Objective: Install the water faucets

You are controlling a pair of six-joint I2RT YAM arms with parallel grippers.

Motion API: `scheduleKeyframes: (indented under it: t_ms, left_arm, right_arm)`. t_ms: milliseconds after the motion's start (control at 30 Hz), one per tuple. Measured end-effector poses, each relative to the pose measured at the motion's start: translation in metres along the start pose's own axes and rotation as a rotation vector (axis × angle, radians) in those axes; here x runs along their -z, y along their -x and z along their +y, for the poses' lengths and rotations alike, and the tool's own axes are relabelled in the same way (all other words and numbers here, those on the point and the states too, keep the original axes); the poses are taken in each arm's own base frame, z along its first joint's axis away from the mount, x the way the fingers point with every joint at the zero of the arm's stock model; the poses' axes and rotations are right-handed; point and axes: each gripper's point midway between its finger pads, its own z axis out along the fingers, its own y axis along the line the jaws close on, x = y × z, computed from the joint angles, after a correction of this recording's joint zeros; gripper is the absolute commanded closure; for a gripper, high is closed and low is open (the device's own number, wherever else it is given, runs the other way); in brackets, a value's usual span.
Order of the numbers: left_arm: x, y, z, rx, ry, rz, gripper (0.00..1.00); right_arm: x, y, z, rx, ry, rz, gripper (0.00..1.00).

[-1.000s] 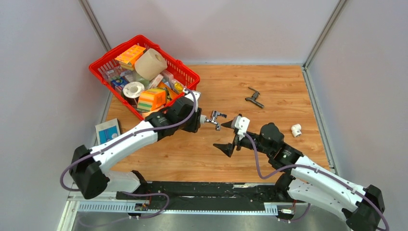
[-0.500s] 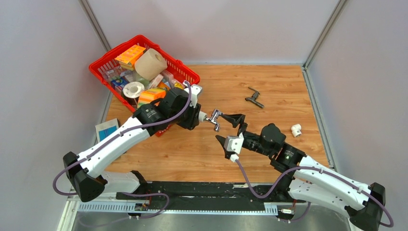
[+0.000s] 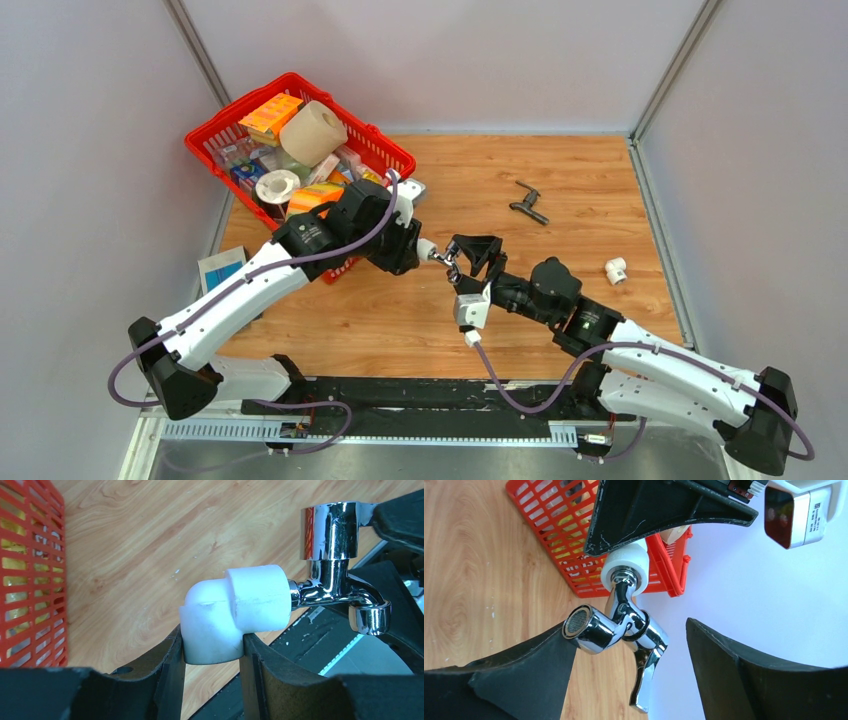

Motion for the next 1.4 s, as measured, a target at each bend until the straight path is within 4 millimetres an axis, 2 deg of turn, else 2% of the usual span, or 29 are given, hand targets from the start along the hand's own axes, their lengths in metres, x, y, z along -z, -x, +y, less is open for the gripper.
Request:
scheduleKeyframes:
  t_ms: [233,400,533,667,967,1200,1400]
  left_arm:
    - [0.000,-0.001,-0.007,0.000,-0.041,0.005,1.00]
    - [0.001,0.005,-0.008,-0.007,-0.043,-0.022,1.00]
    - [0.005,0.006,-0.003,-0.023,-0.026,-0.071,1.00]
    - [0.007,0.010,0.005,-0.042,-0.002,-0.161,1.00]
    - [0.002,0.028,0.018,-0.083,0.034,-0.434,1.00]
    - [0.005,0.051,0.018,-0.133,0.039,-0.698,1.00]
    - [0.006,0.056,0.023,-0.225,0.109,-0.812,1.00]
  right_arm:
    - [-0.007,-0.002,0.002,-0.010,-0.009,-0.002,0.41]
    - [-0.014,-0.006,0.011,-0.090,0.011,0.008,0.64]
    - [-0.021,-0.005,0.013,-0.232,0.009,0.017,0.87]
    - [-0.029,-0.005,0.012,-0.419,0.000,0.028,1.00]
    - [-0.037,-0.007,0.000,-1.024,-0.047,0.019,1.00]
    - [-0.036,-0.008,-0.017,-1.633,-0.071,-0.049,1.00]
    - [-0.041,-0.006,-0.018,-2.039,-0.067,-0.067,1.00]
